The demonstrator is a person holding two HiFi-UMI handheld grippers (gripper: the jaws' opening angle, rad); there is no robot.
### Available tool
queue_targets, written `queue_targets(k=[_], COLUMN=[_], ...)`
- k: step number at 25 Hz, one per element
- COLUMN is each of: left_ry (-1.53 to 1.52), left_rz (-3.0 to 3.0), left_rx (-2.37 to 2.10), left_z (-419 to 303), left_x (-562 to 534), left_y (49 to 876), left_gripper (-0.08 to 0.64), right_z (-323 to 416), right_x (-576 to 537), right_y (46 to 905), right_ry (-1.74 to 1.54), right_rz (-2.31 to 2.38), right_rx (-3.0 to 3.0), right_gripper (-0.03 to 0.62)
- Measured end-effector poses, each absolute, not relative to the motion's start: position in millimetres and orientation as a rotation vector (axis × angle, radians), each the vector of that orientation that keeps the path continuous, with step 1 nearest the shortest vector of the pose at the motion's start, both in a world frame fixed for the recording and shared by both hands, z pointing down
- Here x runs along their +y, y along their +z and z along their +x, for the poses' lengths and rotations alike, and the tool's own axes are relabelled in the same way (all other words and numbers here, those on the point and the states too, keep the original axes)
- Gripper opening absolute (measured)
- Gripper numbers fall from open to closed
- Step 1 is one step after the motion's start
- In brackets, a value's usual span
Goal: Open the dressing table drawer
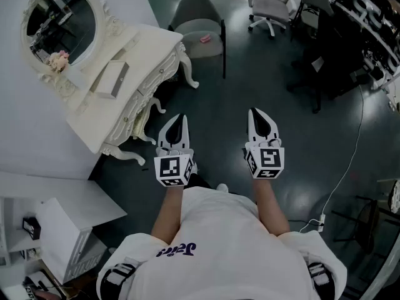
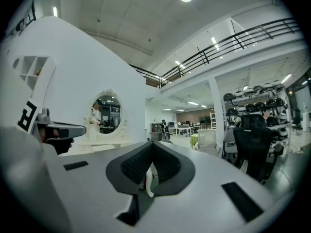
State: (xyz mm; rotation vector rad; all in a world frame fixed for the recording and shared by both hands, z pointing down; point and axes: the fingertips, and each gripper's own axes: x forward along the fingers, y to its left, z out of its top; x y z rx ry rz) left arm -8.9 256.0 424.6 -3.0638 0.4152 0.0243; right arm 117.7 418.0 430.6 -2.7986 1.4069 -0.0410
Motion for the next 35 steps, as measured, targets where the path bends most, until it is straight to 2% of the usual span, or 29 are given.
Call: queue_targets(k=[11,23,35], left_ry=[-0.043,0.006,0.022], left_rz=[-3.103,-3.109,-3.042], left_rx=[0.477,0.675,1.1], left_z=[16.8,73.0,38.4], left_x=[187.9,-15.0,-194.4], left_y=[452.0,445.2,454.1], left_gripper=[0.015,0.015,0.015], right_z=[128.6,170.9,124.3], right_x=[310.5,61.4,-163.9], right_y=[468.1,456.6,467.8], right_ry=[-0.224,-0.256,-0.341], right_rz=[-2.586,-2.417,-2.076], right_rx=[1.631,1.987,2.474], right_gripper=[0.011,0.011,0.012])
